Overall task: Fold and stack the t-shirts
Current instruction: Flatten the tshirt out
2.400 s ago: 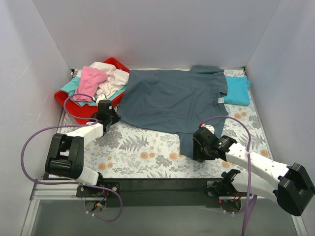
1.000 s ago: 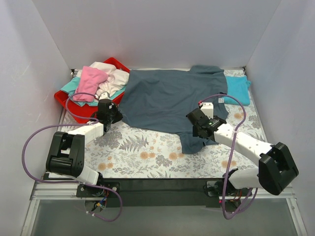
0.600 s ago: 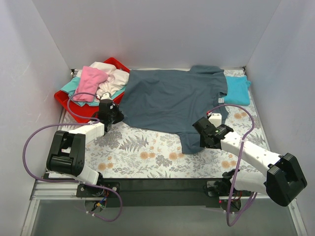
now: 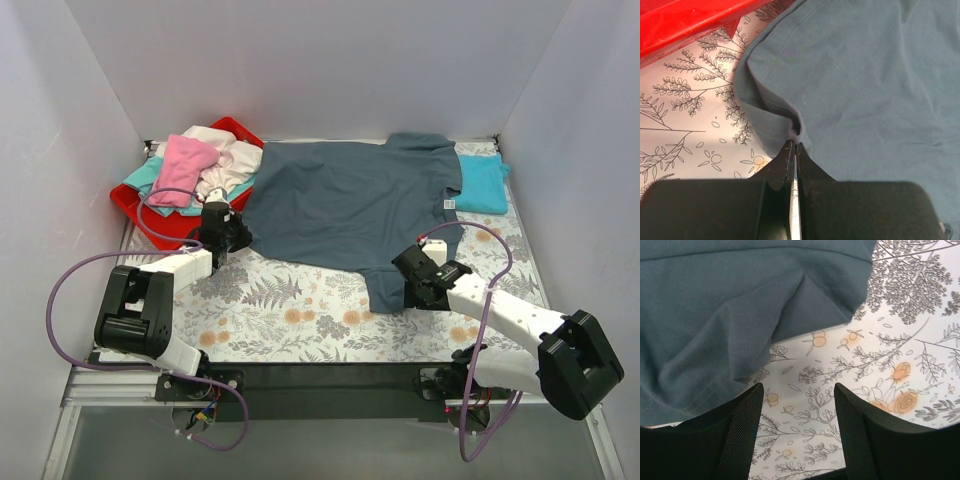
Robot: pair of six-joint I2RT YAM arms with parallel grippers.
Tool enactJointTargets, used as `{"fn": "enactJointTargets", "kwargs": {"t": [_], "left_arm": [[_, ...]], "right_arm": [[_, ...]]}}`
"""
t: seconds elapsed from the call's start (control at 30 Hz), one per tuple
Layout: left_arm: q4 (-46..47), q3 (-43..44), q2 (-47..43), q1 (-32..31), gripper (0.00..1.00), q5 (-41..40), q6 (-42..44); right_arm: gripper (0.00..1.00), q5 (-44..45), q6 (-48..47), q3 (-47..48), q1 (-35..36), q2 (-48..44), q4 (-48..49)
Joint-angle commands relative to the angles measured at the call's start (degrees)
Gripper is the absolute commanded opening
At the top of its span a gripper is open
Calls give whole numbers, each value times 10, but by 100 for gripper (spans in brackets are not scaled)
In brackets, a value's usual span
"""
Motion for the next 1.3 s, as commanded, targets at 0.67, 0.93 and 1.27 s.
{"fn": "enactJointTargets", "kwargs": {"t": [0.67, 0.93, 1.27], "left_arm": [[8, 15, -7, -4, 0, 5, 10], [8, 13, -10, -4, 0, 5, 11], [8, 13, -9, -5, 0, 5, 11]], "right_arm": [[45, 60, -65, -16, -2, 57, 169], [29, 44, -85, -15, -8, 67, 194], [2, 26, -121, 1, -18, 92, 213]]}}
